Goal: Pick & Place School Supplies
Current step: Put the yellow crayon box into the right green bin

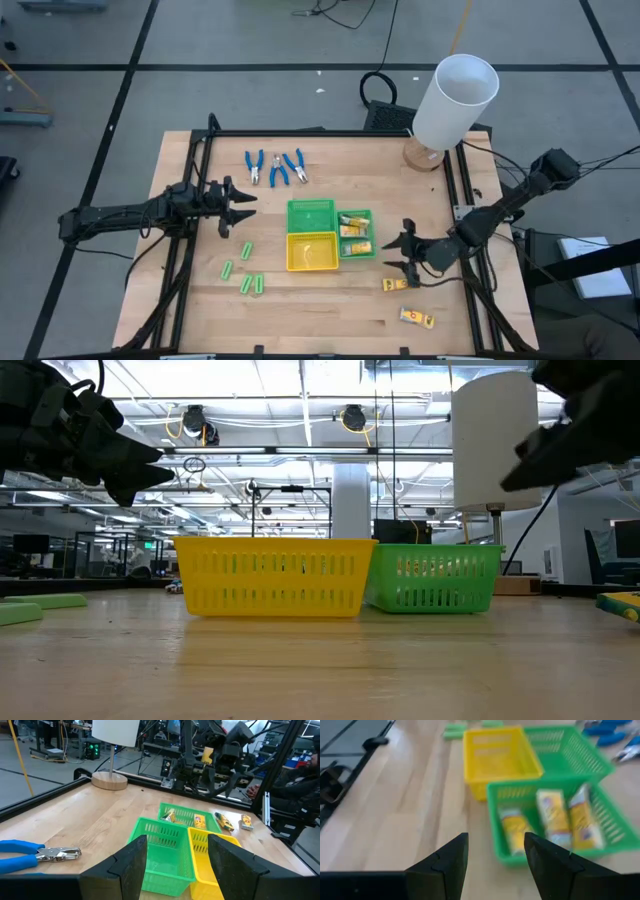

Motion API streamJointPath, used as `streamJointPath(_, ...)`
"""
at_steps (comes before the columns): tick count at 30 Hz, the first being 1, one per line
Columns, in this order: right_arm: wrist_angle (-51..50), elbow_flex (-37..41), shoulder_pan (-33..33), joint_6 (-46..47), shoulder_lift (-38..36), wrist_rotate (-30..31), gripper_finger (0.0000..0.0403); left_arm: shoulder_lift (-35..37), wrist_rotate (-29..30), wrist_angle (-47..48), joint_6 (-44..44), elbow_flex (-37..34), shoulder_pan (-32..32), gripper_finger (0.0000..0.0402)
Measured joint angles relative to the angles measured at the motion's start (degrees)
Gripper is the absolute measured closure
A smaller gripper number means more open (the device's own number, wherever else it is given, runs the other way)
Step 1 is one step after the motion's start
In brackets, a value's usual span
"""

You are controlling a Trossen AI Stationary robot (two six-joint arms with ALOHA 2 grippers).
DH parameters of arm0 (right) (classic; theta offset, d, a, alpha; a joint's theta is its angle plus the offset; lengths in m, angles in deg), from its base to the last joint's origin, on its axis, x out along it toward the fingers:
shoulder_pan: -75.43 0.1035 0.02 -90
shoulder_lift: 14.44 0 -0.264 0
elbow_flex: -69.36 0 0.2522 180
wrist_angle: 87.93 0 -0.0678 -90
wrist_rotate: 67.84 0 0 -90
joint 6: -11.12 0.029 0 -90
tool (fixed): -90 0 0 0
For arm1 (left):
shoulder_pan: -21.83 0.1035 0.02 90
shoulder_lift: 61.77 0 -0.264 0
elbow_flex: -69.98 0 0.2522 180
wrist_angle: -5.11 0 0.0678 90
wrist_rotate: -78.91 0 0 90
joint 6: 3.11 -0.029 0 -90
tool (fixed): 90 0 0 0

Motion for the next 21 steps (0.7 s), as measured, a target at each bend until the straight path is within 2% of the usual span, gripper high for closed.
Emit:
streamJointPath(3, -1.61, 0.0, 3.8, 5.24, 0.23, -0.34, 0.0217, 0.02, 0.02, 0.0, 0.0, 0.0, 0.0, 0.0188)
streamJointPath(8, -0.17, -0.07, 10.64, 15.83, 1.36, -7.54, 0.0218, 0.02, 0.0, 0.0, -0.02, 0.0, 0.0, 0.0188)
streamJointPath(11, 0.28, -1.91, 16.02, 19.95, 2.62, -8.81, 0.0218, 0.02, 0.02, -0.02, 0.0, 0.0, 0.0, 0.0188)
streamJointPath(15, 10.89, -7.52, 22.97, 12.3, 6.44, -3.92, 0.0218, 0.0, 0.0, -0.02, 0.0, 0.0, 0.0, 0.0188)
streamJointPath(17, 12.44, -12.21, 25.49, 6.95, 9.0, -1.42, 0.0218, 0.0, 0.01, 0.0, -0.01, 0.0, 0.0, 0.0188)
streamJointPath(19, 9.13, -17.82, 27.59, 3.01, 11.98, 1.09, 0.0218, 0.01, 0.0, -0.02, -0.02, 0.0, 0.0, 0.0188)
streamJointPath(21, -0.77, -24.92, 29.01, 2.99, 15.58, 4.08, 0.0218, 0.0, 0.0, 0.04, -0.02, 0.0, 0.0, 0.0188)
